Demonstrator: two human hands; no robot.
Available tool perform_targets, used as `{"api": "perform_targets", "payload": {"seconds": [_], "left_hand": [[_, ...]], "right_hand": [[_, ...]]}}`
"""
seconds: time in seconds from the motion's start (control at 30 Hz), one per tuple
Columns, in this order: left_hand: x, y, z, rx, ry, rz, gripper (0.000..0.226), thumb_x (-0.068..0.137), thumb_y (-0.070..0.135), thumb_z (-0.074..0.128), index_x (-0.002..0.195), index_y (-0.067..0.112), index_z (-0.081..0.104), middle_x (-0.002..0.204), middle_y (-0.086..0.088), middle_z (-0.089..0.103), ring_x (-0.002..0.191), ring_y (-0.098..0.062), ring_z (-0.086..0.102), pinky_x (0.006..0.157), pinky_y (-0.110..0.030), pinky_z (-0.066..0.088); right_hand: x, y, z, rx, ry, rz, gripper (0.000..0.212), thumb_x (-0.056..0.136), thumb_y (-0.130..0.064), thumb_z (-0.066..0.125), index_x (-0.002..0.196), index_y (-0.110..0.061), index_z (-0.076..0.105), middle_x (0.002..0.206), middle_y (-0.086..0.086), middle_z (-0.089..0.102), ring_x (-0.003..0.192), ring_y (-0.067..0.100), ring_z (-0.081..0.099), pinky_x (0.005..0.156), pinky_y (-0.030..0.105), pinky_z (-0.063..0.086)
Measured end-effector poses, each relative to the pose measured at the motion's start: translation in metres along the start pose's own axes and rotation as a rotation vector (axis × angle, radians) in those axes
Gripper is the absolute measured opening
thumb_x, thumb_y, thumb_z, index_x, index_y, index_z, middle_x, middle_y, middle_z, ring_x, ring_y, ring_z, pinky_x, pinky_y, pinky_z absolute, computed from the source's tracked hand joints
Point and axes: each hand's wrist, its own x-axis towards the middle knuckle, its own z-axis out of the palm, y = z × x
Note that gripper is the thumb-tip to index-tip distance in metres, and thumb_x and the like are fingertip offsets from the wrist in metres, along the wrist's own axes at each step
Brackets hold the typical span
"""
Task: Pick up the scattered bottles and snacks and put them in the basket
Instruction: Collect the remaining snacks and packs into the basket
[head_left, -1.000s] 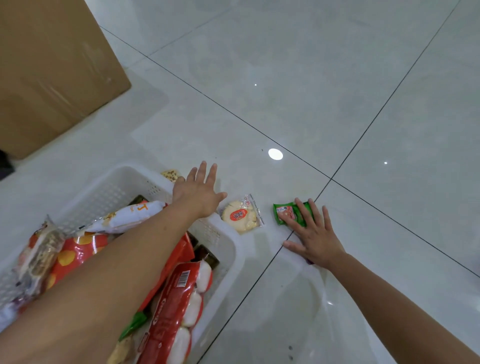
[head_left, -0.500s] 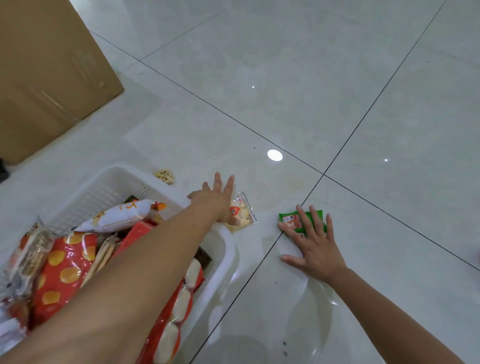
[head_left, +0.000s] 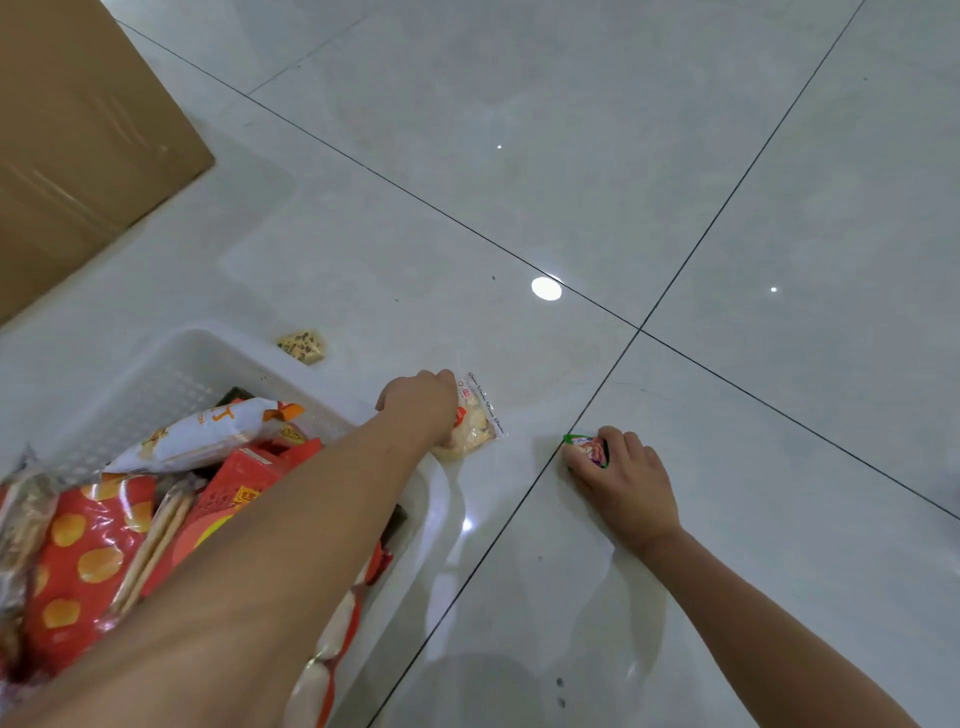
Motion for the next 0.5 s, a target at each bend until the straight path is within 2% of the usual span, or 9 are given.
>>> {"api": "perform_targets", "payload": {"seconds": [0.1,0.23,0.33,0.4,0.5], "left_hand": [[0.004,0.000,0.002,-0.037,-0.002,-0.036,0.075,0.079,0.043,0.069,0.132,0.005,0.032,0.127,-0.010,0.047,0.114,-0.030,0.053,0.093,-0.042,0.047],[0.007,0.002,0.001,-0.146,0.022,0.009,0.066,0.076,0.052,0.069,0.124,0.015,0.045,0.122,-0.004,0.054,0.119,-0.026,0.046,0.086,-0.033,0.038],[0.012,0.006,0.005,-0.322,-0.053,0.048,0.052,0.079,0.058,0.062,0.107,0.015,0.049,0.108,-0.005,0.053,0.119,-0.027,0.043,0.093,-0.036,0.038],[0.011,0.005,0.003,-0.477,-0.025,0.083,0.043,0.083,0.051,0.061,0.094,0.013,0.044,0.098,-0.006,0.051,0.109,-0.028,0.047,0.088,-0.036,0.040],[-0.002,0.000,-0.005,-0.945,0.146,0.118,0.032,0.087,0.032,0.064,0.084,0.013,0.038,0.084,-0.002,0.046,0.075,-0.018,0.044,0.061,-0.028,0.035]], "right_hand": [[0.009,0.001,-0.008,-0.025,-0.071,0.025,0.062,0.051,-0.002,0.074,0.102,-0.024,0.046,0.081,0.015,0.058,0.057,0.030,0.052,0.043,0.026,0.030],[0.025,0.002,-0.011,-0.034,-0.168,0.133,0.056,0.052,-0.002,0.077,0.094,-0.021,0.045,0.068,0.010,0.049,0.042,0.027,0.047,0.041,0.018,0.014],[0.033,0.002,-0.010,-0.013,-0.219,0.184,0.052,0.056,-0.006,0.080,0.089,-0.022,0.043,0.060,0.007,0.044,0.032,0.026,0.035,0.042,0.015,0.003],[0.032,0.004,-0.015,-0.018,-0.265,0.204,0.049,0.063,-0.012,0.079,0.089,-0.025,0.040,0.057,0.004,0.039,0.032,0.024,0.027,0.039,0.015,0.006],[0.015,0.010,-0.026,-0.006,-0.347,0.241,0.031,0.087,-0.020,0.059,0.094,-0.027,0.030,0.067,0.003,0.037,0.044,0.029,0.039,0.041,0.024,0.023]]}}
